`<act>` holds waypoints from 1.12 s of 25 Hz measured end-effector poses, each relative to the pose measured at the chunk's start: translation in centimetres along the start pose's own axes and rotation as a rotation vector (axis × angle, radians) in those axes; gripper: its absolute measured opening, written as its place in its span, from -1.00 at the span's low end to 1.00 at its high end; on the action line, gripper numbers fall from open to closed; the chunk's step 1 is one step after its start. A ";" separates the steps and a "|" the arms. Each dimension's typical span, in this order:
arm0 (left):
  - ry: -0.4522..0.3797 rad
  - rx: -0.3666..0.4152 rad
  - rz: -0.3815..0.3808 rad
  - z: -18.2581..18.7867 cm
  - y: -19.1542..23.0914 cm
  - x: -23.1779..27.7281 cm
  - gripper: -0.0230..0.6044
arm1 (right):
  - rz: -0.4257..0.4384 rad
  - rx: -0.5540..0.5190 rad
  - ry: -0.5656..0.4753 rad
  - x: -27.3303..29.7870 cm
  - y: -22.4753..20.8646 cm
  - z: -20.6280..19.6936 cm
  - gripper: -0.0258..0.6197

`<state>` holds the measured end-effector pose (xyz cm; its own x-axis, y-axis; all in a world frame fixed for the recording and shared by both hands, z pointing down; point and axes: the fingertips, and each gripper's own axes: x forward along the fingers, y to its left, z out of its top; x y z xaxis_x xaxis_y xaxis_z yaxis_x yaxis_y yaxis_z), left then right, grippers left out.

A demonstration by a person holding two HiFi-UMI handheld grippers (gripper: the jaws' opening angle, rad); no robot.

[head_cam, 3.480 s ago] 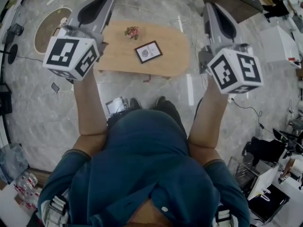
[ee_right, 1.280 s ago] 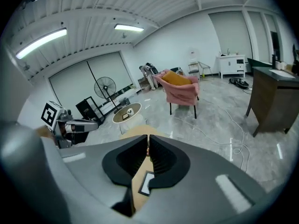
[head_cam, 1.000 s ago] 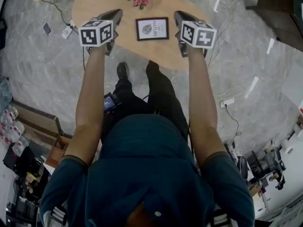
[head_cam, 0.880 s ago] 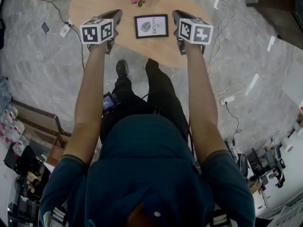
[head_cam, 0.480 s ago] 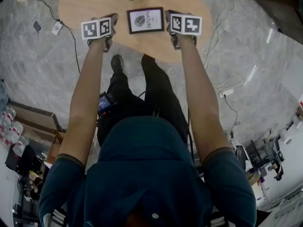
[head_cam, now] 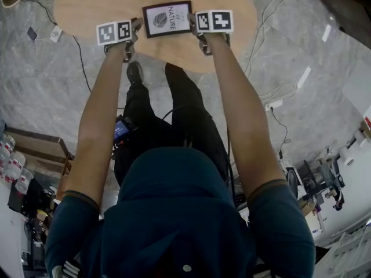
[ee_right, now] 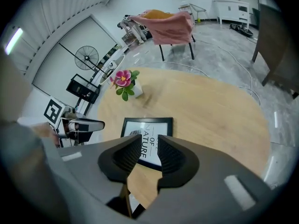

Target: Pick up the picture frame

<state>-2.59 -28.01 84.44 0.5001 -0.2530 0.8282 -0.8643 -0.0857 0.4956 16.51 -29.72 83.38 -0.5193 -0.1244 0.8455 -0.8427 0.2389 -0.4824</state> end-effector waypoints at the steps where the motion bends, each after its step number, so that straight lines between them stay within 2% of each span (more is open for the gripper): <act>1: 0.010 -0.003 0.000 -0.3 0.2 0.5 -0.59 | 0.002 0.001 0.014 0.5 -0.2 -0.3 -0.63; 10: 0.076 -0.030 -0.005 -2.7 1.2 4.4 -0.36 | 0.013 0.006 0.127 4.5 -2.3 -2.6 -0.56; 20: 0.152 -0.034 0.030 -4.7 2.1 7.1 -0.34 | 0.008 0.029 0.184 6.8 -4.3 -4.5 -0.56; 23: 0.161 -0.032 0.045 -4.9 2.3 7.6 -0.39 | 0.015 0.035 0.193 7.3 -4.6 -4.7 -0.56; 27: 0.157 -0.018 0.088 -5.0 2.9 7.6 -0.61 | 0.019 0.041 0.202 8.0 -4.6 -4.9 -0.56; 28: 0.155 -0.017 0.092 -5.0 2.9 7.6 -0.61 | 0.012 0.038 0.205 8.1 -4.7 -4.9 -0.56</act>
<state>-1.09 -25.32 93.48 0.4226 -0.1073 0.8999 -0.9063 -0.0523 0.4194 16.98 -27.11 93.61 -0.4924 0.0780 0.8669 -0.8437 0.2020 -0.4974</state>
